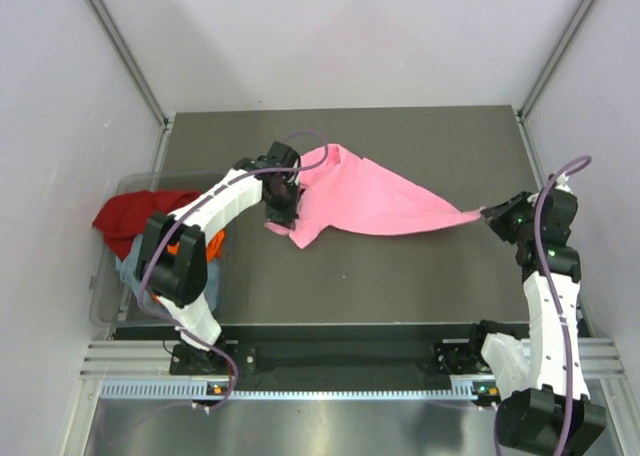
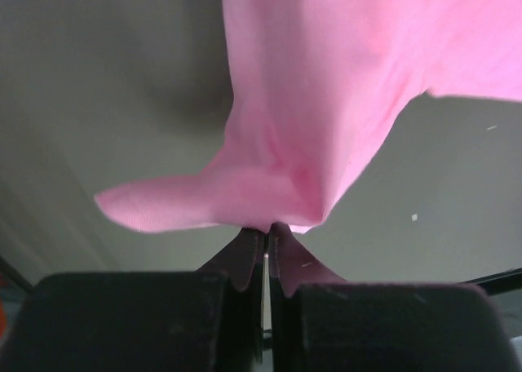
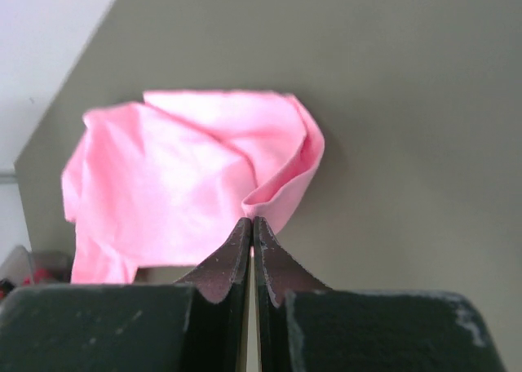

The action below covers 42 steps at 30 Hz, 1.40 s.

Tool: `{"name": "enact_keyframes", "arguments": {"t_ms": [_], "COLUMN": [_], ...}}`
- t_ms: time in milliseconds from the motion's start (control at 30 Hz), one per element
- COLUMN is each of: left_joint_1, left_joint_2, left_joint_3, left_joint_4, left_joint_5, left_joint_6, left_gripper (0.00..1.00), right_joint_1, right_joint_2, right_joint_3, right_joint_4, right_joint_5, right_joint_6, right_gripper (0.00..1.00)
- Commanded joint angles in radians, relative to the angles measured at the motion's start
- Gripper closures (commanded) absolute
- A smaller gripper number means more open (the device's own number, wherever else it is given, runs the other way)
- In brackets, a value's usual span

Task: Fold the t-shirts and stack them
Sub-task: Flatten the tshirt out

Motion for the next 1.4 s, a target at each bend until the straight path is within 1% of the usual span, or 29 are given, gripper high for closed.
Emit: {"name": "enact_keyframes", "arguments": {"t_ms": [0, 33, 100, 133, 167, 233, 267, 300, 333, 367, 400, 433, 467, 500, 533, 567, 600, 700, 767, 833, 900, 933, 967, 1033, 1133, 1167, 1200, 1267, 1367], "left_joint_1": [0.006, 0.007, 0.018, 0.02, 0.02, 0.02, 0.02, 0.02, 0.02, 0.02, 0.015, 0.014, 0.009, -0.003, -0.011, -0.022, -0.049, -0.12, -0.135, -0.14, -0.169, -0.18, -0.192, -0.217, -0.218, -0.218, -0.223, -0.232, -0.24], "left_joint_2": [0.045, 0.054, 0.068, 0.06, 0.047, -0.019, -0.048, -0.079, -0.134, -0.162, -0.188, -0.231, -0.248, -0.266, -0.294, -0.308, -0.34, -0.372, -0.397, -0.424, -0.449, -0.457, -0.46, -0.457, -0.425, -0.411, -0.371, -0.327, -0.254], "left_joint_3": [-0.024, -0.016, 0.031, 0.046, 0.059, 0.051, 0.034, -0.027, -0.065, -0.106, -0.195, -0.238, -0.28, -0.358, -0.39, -0.421, -0.468, -0.49, -0.49, -0.504, -0.491, -0.483, -0.466, -0.455, -0.478, -0.492, -0.493, -0.487, -0.518], "left_joint_4": [-0.001, -0.002, -0.016, -0.019, -0.013, 0.011, 0.062, 0.091, 0.122, 0.186, 0.229, 0.26, 0.289, 0.358, 0.379, 0.413, 0.454, 0.441, 0.363, 0.351, 0.34, 0.338, 0.328, 0.299, 0.297, 0.309, 0.321, 0.323, 0.389], "left_joint_5": [0.016, -0.006, -0.055, -0.122, -0.156, -0.201, -0.198, -0.186, -0.149, -0.124, -0.094, -0.077, -0.04, -0.037, -0.04, -0.044, -0.058, -0.213, -0.263, -0.277, -0.325, -0.389, -0.424, -0.484, -0.471, -0.44, -0.426, -0.396, -0.332], "left_joint_6": [0.002, -0.001, -0.014, -0.038, -0.05, -0.111, -0.141, -0.17, -0.249, -0.289, -0.328, -0.413, -0.458, -0.501, -0.597, -0.641, -0.725, -0.851, -1.021, -1.163, -1.225, -1.262, -1.271, -1.337, -1.444, -1.463, -1.481, -1.52, -1.561], "left_gripper": [0.93, 0.88, 0.75, 0.64, 0.58, 0.49, 0.49, 0.49, 0.49, 0.49, 0.49, 0.5, 0.49, 0.5, 0.5, 0.5, 0.5, 0.48, 0.45, 0.44, 0.44, 0.45, 0.41, 0.4, 0.44, 0.48, 0.49, 0.5, 0.5], "right_joint_1": [0.027, 0.027, 0.03, 0.03, 0.03, 0.03, 0.032, 0.032, 0.032, 0.032, 0.032, 0.032, 0.032, 0.032, 0.032, 0.035, 0.039, 0.041, 0.039, 0.039, 0.041, 0.043, 0.043, 0.041, 0.043, 0.043, 0.043, 0.041, 0.041], "right_joint_2": [0.007, 0.012, 0.018, 0.024, 0.026, 0.023, 0.021, 0.02, 0.018, 0.017, 0.018, 0.02, 0.026, 0.03, 0.041, 0.046, 0.06, 0.072, 0.077, 0.075, 0.069, 0.063, 0.06, 0.054, 0.063, 0.066, 0.07, 0.081, 0.086], "right_joint_3": [-0.061, -0.069, -0.075, -0.074, -0.072, -0.069, -0.069, -0.069, -0.069, -0.076, -0.08, -0.084, -0.093, -0.1, -0.104, -0.109, -0.11, -0.101, -0.101, -0.103, -0.11, -0.115, -0.126, -0.138, -0.149, -0.147, -0.147, -0.146, -0.144], "right_joint_4": [0.026, 0.026, 0.015, 0.015, 0.015, 0.02, 0.021, 0.026, 0.029, 0.033, 0.047, 0.055, 0.063, 0.084, 0.095, 0.107, 0.124, 0.129, 0.13, 0.139, 0.148, 0.152, 0.159, 0.179, 0.195, 0.196, 0.201, 0.208, 0.21], "right_joint_5": [-0.065, -0.065, -0.057, -0.055, -0.052, -0.054, -0.052, -0.049, -0.048, -0.046, -0.046, -0.048, -0.055, -0.06, -0.066, -0.072, -0.066, -0.049, -0.049, -0.052, -0.057, -0.058, -0.06, -0.066, -0.066, -0.066, -0.068, -0.072, -0.072], "right_joint_6": [-0.021, -0.029, -0.037, -0.041, -0.041, -0.037, -0.037, -0.037, -0.034, -0.031, -0.028, -0.018, -0.012, -0.005, 0.006, 0.009, 0.012, 0.009, 0.008, 0.015, 0.023, 0.026, 0.031, 0.04, 0.045, 0.045, 0.046, 0.049, 0.046], "right_gripper": [1.0, 1.0, 1.0, 1.0, 1.0, 1.0, 1.0, 1.0, 1.0, 1.0, 1.0, 1.0, 1.0, 1.0, 1.0, 1.0, 1.0, 1.0, 1.0, 1.0, 1.0, 1.0, 1.0, 1.0, 1.0, 1.0, 1.0, 1.0, 1.0]}}
